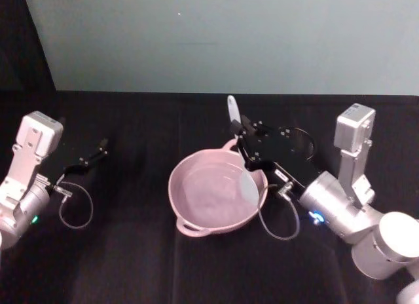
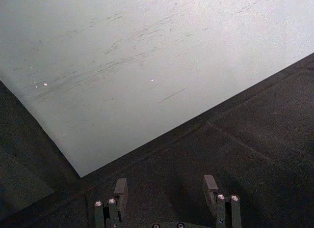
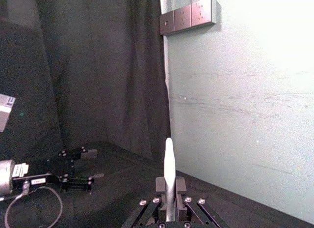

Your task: Use the one hand to pick up the spoon and stir the clear water in the bowl.

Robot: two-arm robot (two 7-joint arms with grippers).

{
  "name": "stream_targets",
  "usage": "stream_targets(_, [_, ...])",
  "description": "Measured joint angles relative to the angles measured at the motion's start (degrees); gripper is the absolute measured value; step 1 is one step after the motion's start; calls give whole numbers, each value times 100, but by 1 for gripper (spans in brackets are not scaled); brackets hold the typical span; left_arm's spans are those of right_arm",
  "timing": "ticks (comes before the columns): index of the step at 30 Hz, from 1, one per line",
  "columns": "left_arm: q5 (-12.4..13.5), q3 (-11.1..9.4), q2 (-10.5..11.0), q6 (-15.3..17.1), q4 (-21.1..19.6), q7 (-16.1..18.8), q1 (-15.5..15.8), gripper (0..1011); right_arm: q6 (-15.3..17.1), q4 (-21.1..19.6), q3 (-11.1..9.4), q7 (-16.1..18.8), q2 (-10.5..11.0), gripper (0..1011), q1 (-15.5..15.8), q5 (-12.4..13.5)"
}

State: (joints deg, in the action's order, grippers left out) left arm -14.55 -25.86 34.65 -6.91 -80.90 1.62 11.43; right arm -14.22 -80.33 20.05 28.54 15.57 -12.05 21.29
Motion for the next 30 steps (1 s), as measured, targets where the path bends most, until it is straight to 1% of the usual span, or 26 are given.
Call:
stream_targets(6, [0, 0, 0, 0, 0, 0, 0, 1011, 298, -407, -52, 25, 301, 123, 168, 106])
stream_targets(7, [0, 0, 0, 0, 0, 0, 0, 1011, 403, -511, -71, 27, 394, 123, 204, 133])
stream_targets(9, [0, 0, 0, 0, 0, 0, 0, 1011, 496, -622, -91, 33, 490, 123, 236, 159])
stream_targets(10, [0, 0, 0, 0, 0, 0, 0, 1011, 585, -727, -116, 38, 594, 123, 268, 188])
stream_targets(13, [0, 0, 0, 0, 0, 0, 0, 1011, 695, -874, -143, 48, 733, 123, 301, 217])
stream_targets(14, [0, 0, 0, 0, 0, 0, 0, 1011, 777, -964, -160, 63, 830, 123, 323, 238])
stream_targets(15, [0, 0, 0, 0, 0, 0, 0, 1011, 815, -1008, -168, 70, 877, 123, 333, 251])
stream_targets(16, [0, 0, 0, 0, 0, 0, 0, 1011, 902, -1090, -182, 86, 984, 123, 352, 276])
stream_targets(19, [0, 0, 0, 0, 0, 0, 0, 1011, 1051, -1197, -187, 131, 1143, 123, 372, 324])
stream_targets(20, [0, 0, 0, 0, 0, 0, 0, 1011, 1140, -1254, -189, 158, 1228, 123, 381, 354])
stream_targets(22, [0, 0, 0, 0, 0, 0, 0, 1011, 1206, -1306, -191, 177, 1312, 123, 390, 382])
stream_targets(26, [0, 0, 0, 0, 0, 0, 0, 1011, 1370, -1446, -187, 244, 1547, 123, 403, 451])
stream_targets(27, [0, 0, 0, 0, 0, 0, 0, 1011, 1370, -1446, -187, 244, 1547, 123, 403, 451])
stream_targets(29, [0, 0, 0, 0, 0, 0, 0, 1011, 1478, -1527, -168, 286, 1676, 123, 400, 501])
stream_targets(30, [0, 0, 0, 0, 0, 0, 0, 1011, 1482, -1543, -166, 287, 1694, 123, 400, 510])
